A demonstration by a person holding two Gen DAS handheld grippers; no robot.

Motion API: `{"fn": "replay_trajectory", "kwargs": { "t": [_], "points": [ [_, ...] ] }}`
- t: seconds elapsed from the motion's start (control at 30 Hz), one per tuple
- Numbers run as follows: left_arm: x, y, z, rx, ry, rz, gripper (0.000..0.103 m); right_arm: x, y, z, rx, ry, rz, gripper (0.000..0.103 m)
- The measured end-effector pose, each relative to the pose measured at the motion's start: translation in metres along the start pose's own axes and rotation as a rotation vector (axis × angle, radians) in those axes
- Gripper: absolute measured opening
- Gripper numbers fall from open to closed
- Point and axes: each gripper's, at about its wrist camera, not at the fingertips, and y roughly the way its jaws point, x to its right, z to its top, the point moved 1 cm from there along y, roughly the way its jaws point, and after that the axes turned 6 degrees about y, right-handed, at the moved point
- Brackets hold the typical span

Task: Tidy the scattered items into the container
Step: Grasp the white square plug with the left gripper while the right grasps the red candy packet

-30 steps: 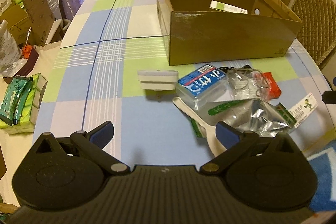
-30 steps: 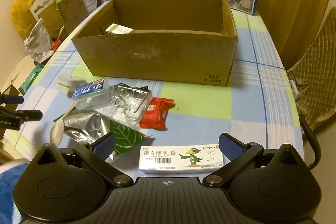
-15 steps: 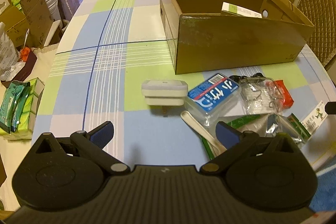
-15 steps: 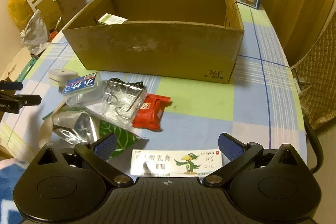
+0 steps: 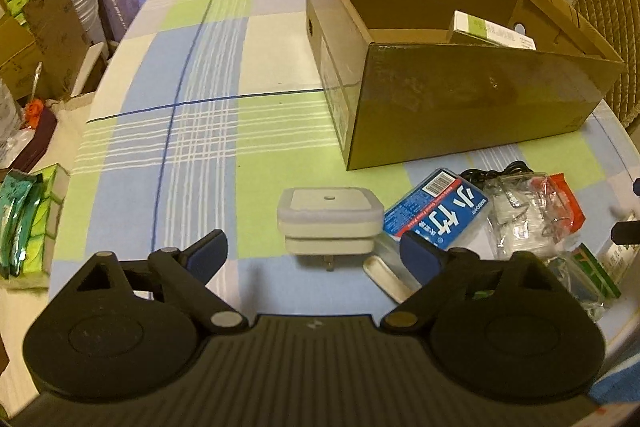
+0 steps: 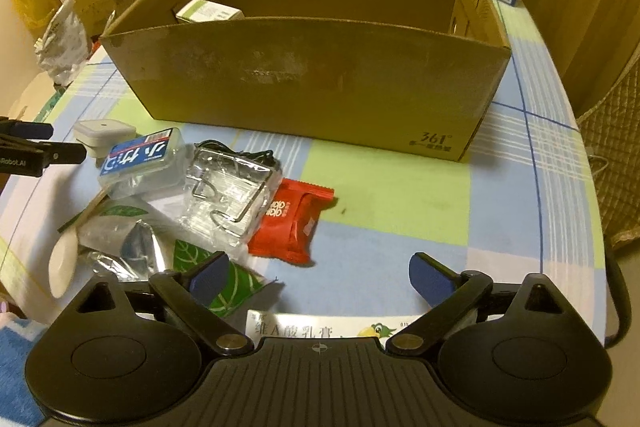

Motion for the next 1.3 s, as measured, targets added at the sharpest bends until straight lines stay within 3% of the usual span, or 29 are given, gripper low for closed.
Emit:
{"fn": "replay_trajectory", "kwargs": {
  "t": [0.1, 0.27, 0.43, 0.73, 1.0, 1.3],
  "points": [
    [0.002, 0.009, 0.004, -0.006, 0.014, -0.014, 0.080, 0.000, 0.005, 0.002, -0.010, 0.000, 0.002, 0.094],
    [0.001, 0.019, 0.009, -0.004, 0.009, -0.041, 0.075, 0.000, 0.012, 0.005, -0.022, 0.000, 0.004, 0.094],
    [0.000, 0.029, 0.013, -0.013, 0.001, -0.064, 0.062, -0.002, 0.018, 0.006, -0.032, -0.001, 0.005, 0.094],
    [0.001, 0.029, 0.013, 0.001, 0.025, -0.059, 0.061, -0.004, 0.027, 0.008, -0.047, 0.002, 0.016, 0.091],
    [-0.004, 0.018, 0.002, 0.007, 0.010, -0.057, 0.061, -0.006, 0.035, 0.012, -0.064, 0.017, 0.039, 0.072],
    [-0.005, 0.018, -0.003, 0.003, 0.001, -0.058, 0.061, -0.014, 0.054, 0.018, -0.087, 0.018, 0.063, 0.068]
  ]
}}
